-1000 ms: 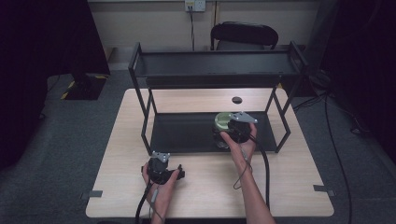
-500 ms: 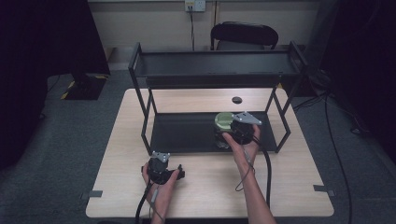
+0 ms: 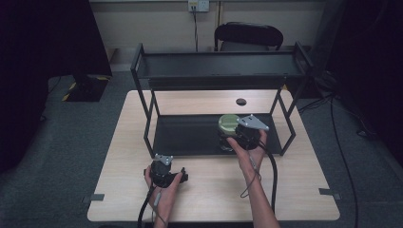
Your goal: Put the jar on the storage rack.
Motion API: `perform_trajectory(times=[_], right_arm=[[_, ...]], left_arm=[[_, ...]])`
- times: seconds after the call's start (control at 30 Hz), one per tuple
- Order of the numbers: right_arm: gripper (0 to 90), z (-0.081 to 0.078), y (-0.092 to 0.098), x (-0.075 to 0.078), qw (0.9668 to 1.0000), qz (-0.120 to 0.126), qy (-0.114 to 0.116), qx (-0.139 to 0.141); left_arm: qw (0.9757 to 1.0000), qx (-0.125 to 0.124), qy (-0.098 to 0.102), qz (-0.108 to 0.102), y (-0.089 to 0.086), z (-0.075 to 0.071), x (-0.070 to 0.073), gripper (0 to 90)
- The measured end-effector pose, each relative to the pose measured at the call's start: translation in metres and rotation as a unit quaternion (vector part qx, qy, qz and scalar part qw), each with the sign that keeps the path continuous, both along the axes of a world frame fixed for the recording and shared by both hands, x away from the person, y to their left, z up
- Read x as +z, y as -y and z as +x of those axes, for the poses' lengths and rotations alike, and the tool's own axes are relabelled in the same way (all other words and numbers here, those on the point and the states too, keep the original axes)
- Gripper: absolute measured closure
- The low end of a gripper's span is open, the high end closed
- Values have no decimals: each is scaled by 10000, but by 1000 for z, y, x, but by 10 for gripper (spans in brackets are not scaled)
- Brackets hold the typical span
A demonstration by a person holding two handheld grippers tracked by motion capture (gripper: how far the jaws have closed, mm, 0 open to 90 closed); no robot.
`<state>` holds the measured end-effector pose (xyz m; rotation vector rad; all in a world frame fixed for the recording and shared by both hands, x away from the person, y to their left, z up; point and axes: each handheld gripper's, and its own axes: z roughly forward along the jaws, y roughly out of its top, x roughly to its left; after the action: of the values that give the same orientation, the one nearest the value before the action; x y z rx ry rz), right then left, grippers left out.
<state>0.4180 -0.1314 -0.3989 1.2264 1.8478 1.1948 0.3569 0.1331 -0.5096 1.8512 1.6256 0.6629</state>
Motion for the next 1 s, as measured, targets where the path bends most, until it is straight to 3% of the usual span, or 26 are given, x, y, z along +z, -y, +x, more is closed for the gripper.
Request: perform_trajectory(times=[0.1,0.8,1.0], right_arm=[[13,-4,0,0,10000,-55,31,29],[9,-35,21,8,9994,268,195,-47],[10,-46,25,10,9991,388,135,-99]], left_arm=[[10000,0,0,0,0,0,0,1],[10000,1,0,0,0,0,0,2],[10000,0,0,1,0,0,0,1]])
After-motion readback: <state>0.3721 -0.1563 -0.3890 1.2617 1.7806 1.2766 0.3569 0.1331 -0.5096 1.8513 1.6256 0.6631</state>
